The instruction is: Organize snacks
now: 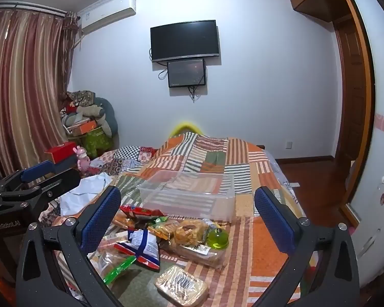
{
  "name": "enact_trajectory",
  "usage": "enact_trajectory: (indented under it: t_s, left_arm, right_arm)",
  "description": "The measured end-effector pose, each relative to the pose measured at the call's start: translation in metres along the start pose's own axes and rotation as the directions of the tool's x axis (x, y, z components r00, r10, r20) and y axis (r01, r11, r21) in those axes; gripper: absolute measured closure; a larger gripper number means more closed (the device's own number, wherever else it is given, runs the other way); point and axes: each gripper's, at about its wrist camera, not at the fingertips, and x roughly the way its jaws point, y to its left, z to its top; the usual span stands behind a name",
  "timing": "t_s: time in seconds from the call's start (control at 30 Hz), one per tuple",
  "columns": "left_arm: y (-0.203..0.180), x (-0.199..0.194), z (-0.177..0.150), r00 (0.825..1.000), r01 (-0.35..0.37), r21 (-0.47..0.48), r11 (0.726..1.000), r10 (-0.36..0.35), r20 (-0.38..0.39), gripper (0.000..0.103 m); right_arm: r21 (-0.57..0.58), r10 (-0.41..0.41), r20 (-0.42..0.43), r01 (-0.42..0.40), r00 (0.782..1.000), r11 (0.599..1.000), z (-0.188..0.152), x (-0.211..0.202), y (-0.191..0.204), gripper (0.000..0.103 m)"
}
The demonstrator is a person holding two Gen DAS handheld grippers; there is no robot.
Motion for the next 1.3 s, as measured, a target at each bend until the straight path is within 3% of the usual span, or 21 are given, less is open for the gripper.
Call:
enact_trajectory:
  t_s: [1.3]
  left_arm:
    - [-0.0025, 0.0039, 0.0001, 1.0, 0.006, -0.006, 1.0, -0.006, -0.003, 0.0]
  right_arm:
    - [0.016, 0.003, 0.035, -0.003, 0.999, 1.0, 0.0005, -0.0055, -0.002, 0.0]
